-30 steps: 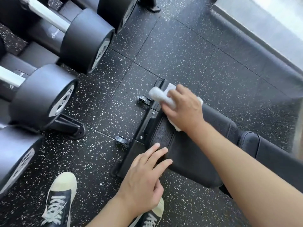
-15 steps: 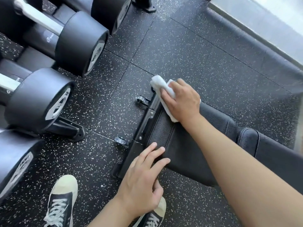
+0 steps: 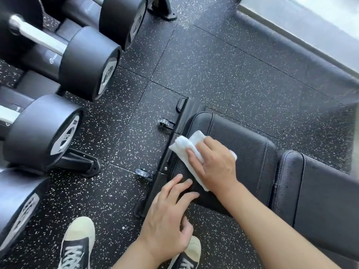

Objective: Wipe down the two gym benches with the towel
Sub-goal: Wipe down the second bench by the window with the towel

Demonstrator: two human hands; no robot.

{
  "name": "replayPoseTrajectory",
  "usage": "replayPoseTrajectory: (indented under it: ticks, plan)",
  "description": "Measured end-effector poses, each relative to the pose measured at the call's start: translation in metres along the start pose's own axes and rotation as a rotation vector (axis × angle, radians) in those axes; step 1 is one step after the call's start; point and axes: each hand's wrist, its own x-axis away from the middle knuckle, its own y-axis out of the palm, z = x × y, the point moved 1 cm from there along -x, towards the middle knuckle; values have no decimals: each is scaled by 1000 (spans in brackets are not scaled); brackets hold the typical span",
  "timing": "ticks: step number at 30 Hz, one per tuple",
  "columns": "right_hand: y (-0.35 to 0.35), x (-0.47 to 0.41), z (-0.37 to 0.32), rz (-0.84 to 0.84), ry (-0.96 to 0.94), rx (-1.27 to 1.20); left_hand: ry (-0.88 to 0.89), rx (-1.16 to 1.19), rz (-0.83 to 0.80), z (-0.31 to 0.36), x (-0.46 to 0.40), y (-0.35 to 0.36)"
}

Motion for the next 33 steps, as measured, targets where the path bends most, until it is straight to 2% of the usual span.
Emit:
replayPoseTrajectory:
  ticks: [2, 6, 8, 10, 14, 18, 20, 24, 26, 30, 33]
  plan:
    - [3, -30, 6, 17, -19, 42, -4, 4, 11, -1, -1, 2]
    - [10, -98, 15, -18, 132, 84, 19, -11, 7, -3, 3, 6]
    - [15, -103, 12, -38, 144, 97, 40, -53, -21, -4, 6, 3]
    - [12, -79, 3, -15, 87, 55, 72, -96, -51, -6, 7, -3]
    - [-3, 21, -6, 2, -29, -95, 124, -172, -97, -11, 3, -18]
    - [-25, 93, 38, 7, -27, -41, 168, -269, -100, -7, -19, -31]
    - [-38, 109, 64, 38, 62, 37, 192, -311, -94, -1, -42, -33]
    - [-57, 107, 104, 98, 444, 114, 187, -385, -76, 27, -102, -16]
    - [-58, 93, 116, 101, 570, 85, 207, -443, -78, 42, -129, 0]
    - [-50, 87, 115, 190, 690, -8, 343, -575, -97, 46, -171, 20]
    - [-43, 118, 85, 248, 716, -6, 407, -655, -80, 34, -182, 23]
